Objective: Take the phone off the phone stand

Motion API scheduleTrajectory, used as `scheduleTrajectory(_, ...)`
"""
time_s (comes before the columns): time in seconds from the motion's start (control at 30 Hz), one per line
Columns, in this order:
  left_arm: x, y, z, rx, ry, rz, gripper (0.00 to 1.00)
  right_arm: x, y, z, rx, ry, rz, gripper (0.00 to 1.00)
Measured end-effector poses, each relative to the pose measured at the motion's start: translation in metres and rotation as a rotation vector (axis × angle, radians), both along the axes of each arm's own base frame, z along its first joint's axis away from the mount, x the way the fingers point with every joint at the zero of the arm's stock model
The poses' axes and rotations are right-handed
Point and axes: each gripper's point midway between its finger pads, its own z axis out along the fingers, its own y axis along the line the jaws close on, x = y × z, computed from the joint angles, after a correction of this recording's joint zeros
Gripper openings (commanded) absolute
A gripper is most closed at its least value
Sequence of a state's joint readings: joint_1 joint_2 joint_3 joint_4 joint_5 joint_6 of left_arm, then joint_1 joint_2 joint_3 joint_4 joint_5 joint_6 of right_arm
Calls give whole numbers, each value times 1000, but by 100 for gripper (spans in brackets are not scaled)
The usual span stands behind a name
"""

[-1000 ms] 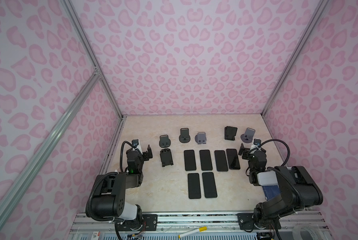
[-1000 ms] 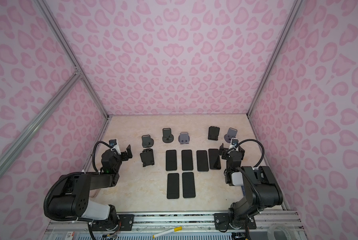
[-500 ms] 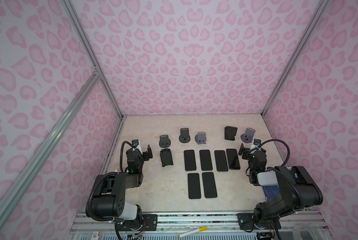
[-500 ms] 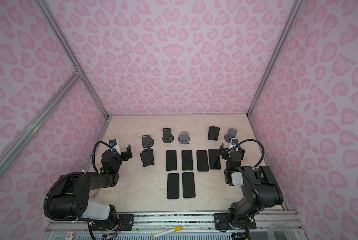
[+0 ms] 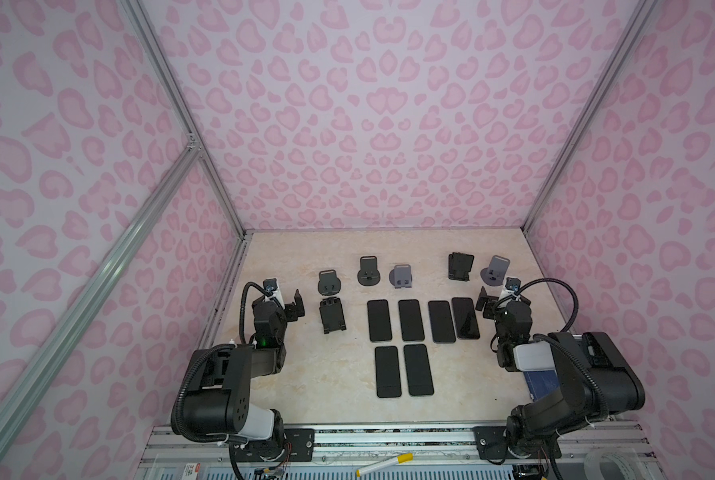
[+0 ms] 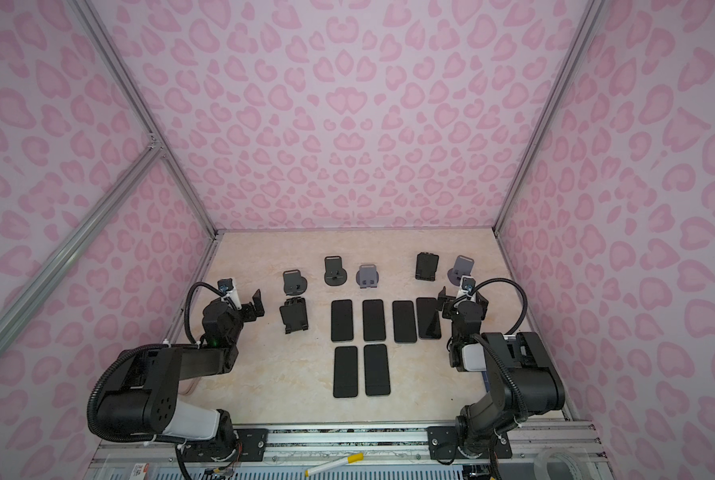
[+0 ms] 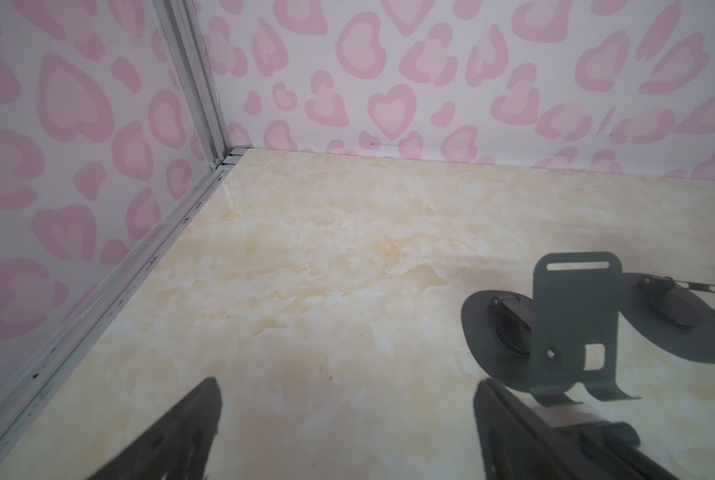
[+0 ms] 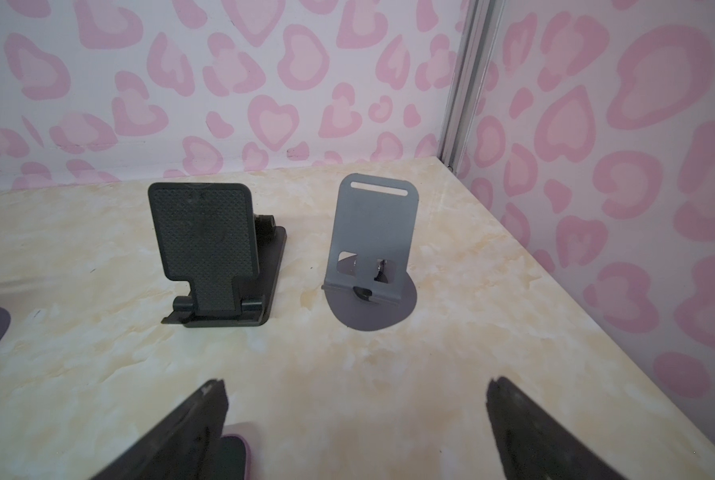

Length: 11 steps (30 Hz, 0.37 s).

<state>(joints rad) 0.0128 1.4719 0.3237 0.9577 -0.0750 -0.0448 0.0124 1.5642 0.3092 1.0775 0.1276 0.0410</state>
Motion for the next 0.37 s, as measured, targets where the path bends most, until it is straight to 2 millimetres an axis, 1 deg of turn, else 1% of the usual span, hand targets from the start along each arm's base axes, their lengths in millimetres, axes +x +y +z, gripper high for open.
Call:
scheduleTrajectory(0.07,0,0,0,0,0,0,98,0,2,-1,-5,7,6,100)
scheduleTrajectory(0.37,1,0,0,0,3,0,98,0,2,-2,-12,14,4,100)
